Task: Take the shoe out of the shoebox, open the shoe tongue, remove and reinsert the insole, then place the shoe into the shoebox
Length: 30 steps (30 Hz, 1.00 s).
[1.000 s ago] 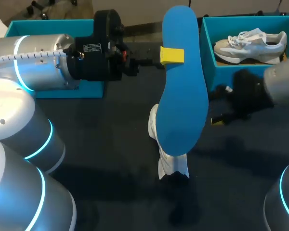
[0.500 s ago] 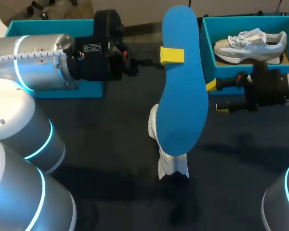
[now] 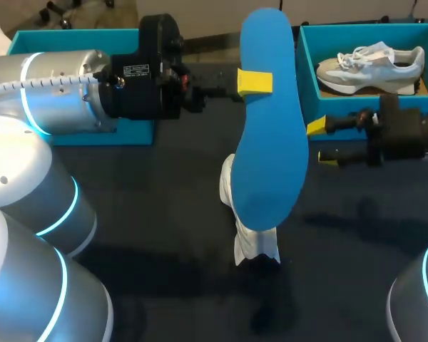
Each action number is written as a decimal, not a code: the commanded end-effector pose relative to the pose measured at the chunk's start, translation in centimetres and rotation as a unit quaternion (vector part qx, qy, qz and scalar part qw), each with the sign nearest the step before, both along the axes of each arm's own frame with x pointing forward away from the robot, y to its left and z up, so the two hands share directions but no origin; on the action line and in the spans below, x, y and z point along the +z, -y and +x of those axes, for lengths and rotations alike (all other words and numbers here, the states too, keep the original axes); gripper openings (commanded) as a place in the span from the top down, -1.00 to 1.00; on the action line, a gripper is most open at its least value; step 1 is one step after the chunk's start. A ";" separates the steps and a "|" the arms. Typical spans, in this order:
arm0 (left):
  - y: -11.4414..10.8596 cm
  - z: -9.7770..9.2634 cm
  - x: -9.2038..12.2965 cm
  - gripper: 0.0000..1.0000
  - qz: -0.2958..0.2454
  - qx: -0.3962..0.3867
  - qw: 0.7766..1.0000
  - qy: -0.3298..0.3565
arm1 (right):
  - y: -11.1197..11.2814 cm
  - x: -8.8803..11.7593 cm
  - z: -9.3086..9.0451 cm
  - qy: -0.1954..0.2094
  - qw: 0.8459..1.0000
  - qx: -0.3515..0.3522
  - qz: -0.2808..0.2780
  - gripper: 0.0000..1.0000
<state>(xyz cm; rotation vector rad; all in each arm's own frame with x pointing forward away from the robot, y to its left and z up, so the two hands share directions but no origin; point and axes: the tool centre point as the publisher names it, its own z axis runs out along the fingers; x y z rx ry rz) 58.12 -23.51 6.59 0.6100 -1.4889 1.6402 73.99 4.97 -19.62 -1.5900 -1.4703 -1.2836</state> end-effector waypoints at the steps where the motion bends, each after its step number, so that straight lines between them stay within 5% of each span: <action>1: 0.1 -0.5 0.1 1.00 -0.002 0.005 1.000 -0.001 | 0.6 0.5 0.7 0.003 0.999 0.027 0.031 -1.00; 8: -0.4 -0.2 -1.0 1.00 0.016 -0.002 0.999 0.043 | 0.6 3.0 1.2 0.009 0.997 0.065 0.046 -1.00; 13: -1.1 0.7 -3.3 1.00 0.041 0.003 0.984 0.173 | 0.3 4.4 1.7 0.020 0.995 0.080 0.059 -1.00; 20: -1.6 2.0 -4.8 1.00 0.009 0.025 0.954 0.299 | 0.2 5.5 2.1 0.032 0.994 0.089 0.057 -1.00; 27: -1.3 4.0 -6.1 1.00 -0.038 0.061 0.886 0.459 | 0.7 6.4 2.1 0.045 0.994 0.083 0.059 -1.00; 30: -1.3 5.3 -6.6 1.00 -0.048 0.072 0.834 0.545 | 0.8 6.6 2.1 0.050 0.993 0.086 0.061 -1.00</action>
